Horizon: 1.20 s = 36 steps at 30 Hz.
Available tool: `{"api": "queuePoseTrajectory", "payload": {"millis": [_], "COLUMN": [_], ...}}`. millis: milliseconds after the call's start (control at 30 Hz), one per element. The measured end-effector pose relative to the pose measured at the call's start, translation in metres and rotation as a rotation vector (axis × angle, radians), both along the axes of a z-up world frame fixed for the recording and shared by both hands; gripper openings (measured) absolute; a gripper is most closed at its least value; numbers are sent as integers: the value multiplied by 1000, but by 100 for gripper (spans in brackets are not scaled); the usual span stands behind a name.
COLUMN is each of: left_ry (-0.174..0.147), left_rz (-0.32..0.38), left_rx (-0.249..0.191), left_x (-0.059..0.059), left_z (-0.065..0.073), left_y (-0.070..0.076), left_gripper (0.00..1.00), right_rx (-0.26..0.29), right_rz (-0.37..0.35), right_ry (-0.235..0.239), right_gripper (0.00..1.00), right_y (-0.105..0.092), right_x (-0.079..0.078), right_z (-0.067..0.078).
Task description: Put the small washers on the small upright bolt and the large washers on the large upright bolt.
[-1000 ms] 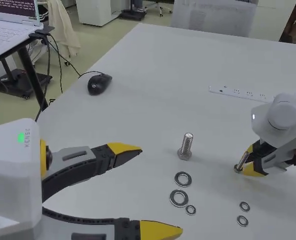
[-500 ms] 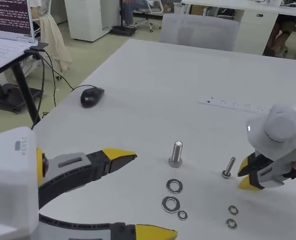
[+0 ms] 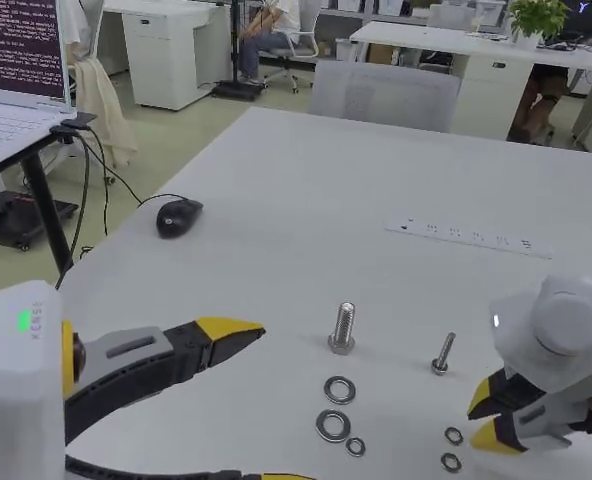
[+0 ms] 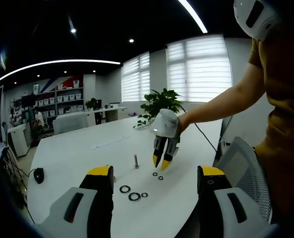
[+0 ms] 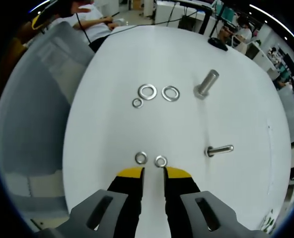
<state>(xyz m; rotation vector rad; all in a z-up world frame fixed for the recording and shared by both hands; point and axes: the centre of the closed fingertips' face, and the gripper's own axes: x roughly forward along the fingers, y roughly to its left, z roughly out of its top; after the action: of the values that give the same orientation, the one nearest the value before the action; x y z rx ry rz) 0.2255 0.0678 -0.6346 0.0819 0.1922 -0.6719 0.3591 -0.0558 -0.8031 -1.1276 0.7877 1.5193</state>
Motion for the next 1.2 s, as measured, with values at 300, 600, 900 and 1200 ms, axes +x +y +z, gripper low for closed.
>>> {"api": "queuePoseTrajectory", "payload": {"millis": [300, 600, 900, 1200], "left_ry": [16, 29, 41, 44], "left_rz": [1, 2, -3, -5], "left_rx": [2, 2, -4, -11], "left_x": [-2, 2, 8, 13], "left_z": [-5, -10, -15, -17], "left_y": [0, 3, 4, 4], "left_gripper": [68, 68, 68, 68], "right_rx": [-22, -37, -53, -60], "right_rz": [22, 29, 33, 43], "right_ry": [30, 35, 46, 50], "right_gripper": [17, 18, 18, 18], "right_y": [5, 9, 9, 9], "right_x": [-18, -14, -15, -14], "right_z": [-15, -18, -24, -24]}}
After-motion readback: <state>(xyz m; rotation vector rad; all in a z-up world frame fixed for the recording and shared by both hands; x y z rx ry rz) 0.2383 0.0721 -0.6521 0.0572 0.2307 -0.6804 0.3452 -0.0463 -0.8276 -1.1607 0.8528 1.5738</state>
